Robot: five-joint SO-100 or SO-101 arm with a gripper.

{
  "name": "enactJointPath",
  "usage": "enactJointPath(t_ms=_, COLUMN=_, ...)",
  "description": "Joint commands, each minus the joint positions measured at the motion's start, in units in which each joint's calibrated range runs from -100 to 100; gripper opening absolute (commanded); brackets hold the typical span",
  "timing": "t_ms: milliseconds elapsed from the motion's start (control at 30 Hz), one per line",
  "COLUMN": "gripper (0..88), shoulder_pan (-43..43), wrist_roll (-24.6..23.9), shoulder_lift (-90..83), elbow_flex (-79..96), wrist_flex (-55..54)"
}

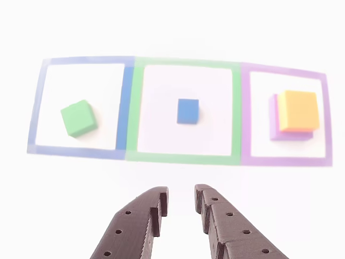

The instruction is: Tower of hanoi

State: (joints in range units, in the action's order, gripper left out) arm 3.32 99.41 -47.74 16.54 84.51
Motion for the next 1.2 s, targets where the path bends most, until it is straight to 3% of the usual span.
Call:
enactJointPath(t_ms=0, gripper=3.1, shoulder_pan=-1.78, wrist_roll=0.59, shoulder_lift=-1.96, elbow_flex=-4.17, wrist_flex=2.29)
enactJointPath(t_ms=133, gripper=4.7, shoulder_pan=-3.22, wrist_roll=0.59, shoulder_lift=-3.01, elbow_flex=0.01, wrist_flex=0.19)
enactJointPath(t_ms=333, gripper=14.0, shoulder_pan=-4.66, wrist_roll=0.59, shoulder_lift=-5.83, elbow_flex=14.37, wrist_flex=-13.01)
enactJointPath(t_ms=633, gripper=25.8, shoulder_pan=-5.04, wrist_roll=0.59, shoulder_lift=-6.40, elbow_flex=38.55, wrist_flex=-41.84)
enactJointPath(t_ms=867, gripper=26.9, shoulder_pan=-5.23, wrist_roll=0.59, shoulder_lift=-0.66, elbow_flex=55.10, wrist_flex=-69.13)
enactJointPath(t_ms=1167, gripper=27.6, shoulder_pan=-5.62, wrist_roll=0.59, shoulder_lift=13.71, elbow_flex=63.37, wrist_flex=-95.36)
